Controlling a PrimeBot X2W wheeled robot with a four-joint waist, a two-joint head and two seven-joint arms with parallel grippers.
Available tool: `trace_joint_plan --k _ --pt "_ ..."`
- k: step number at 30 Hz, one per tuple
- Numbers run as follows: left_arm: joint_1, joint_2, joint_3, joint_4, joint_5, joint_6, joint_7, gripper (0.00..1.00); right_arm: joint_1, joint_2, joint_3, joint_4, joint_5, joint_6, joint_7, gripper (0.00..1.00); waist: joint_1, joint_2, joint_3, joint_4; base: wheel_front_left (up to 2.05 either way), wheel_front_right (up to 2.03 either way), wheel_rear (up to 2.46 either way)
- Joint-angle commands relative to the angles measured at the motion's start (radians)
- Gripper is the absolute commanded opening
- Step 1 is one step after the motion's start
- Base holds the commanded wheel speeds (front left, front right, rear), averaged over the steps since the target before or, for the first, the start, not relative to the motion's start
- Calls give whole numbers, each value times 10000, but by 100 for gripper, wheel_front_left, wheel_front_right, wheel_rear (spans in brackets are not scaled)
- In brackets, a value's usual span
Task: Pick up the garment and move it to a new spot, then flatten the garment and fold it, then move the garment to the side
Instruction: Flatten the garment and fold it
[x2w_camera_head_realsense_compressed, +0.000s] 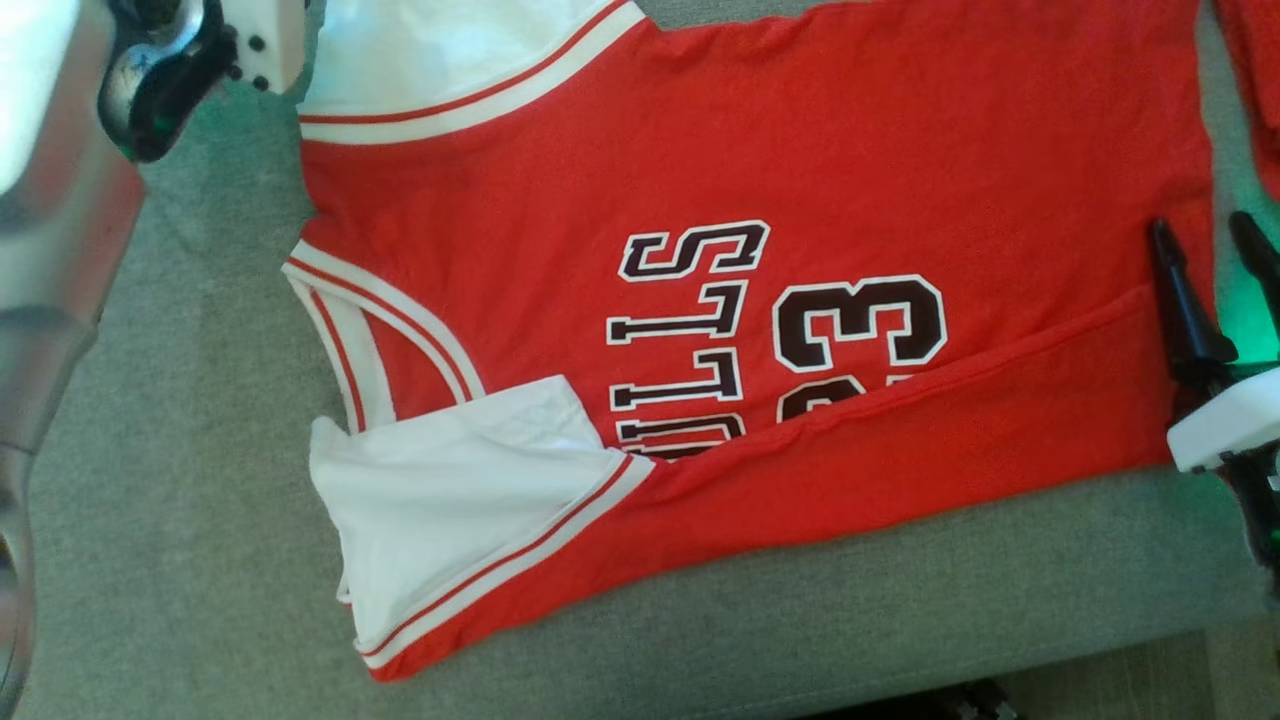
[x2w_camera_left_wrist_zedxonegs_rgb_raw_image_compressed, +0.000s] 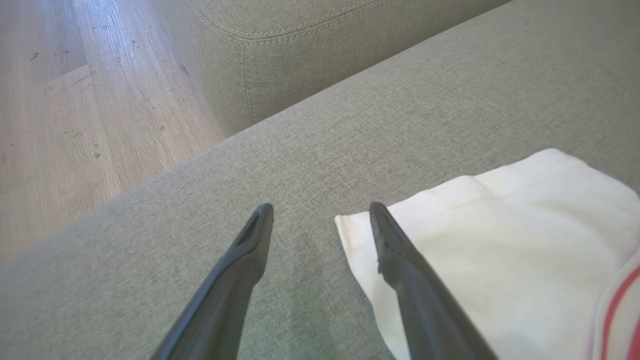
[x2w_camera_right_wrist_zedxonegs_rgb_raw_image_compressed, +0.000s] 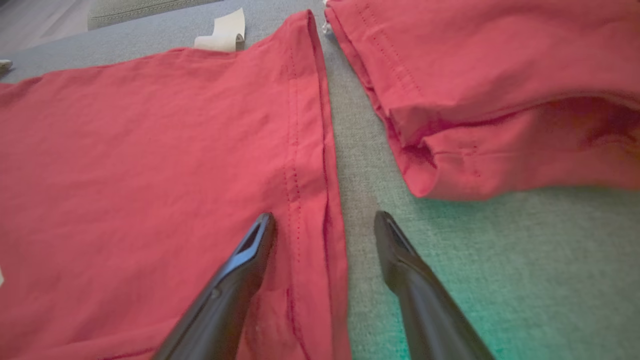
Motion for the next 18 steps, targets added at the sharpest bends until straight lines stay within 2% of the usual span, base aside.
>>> trace_joint_plan --k 1,13,14,15,16,17,18 --pt "-372 413 214 -301 -57 20 20 100 68 -205 117 -252 -73 -9 87 100 0 0 22 -19 0 0 0" --pt "-418 481 -456 -23 -552 18 146 100 -14 -167 89 -224 -62 -9 26 100 0 0 222 -181 0 0 0" --pt "-398 491 -502 -29 -638 18 193 98 -13 -169 72 -211 -67 -9 22 100 0 0 212 -184 0 0 0" --pt "-393 503 -533 -34 -709 18 220 60 -14 -174 52 -200 -70 -9 17 100 0 0 205 -182 0 0 0" --pt "-382 516 -583 -35 -847 18 287 17 -15 -179 12 -181 -74 -9 10 100 0 0 187 -164 0 0 0" --pt "-378 517 -611 -47 -912 18 313 0 -22 -177 -7 -177 -79 -9 8 100 0 0 178 -152 0 0 0" --pt "-366 509 -637 -70 -1007 18 357 0 -34 -171 -22 -174 -85 -9 12 100 0 0 167 -139 0 0 0"
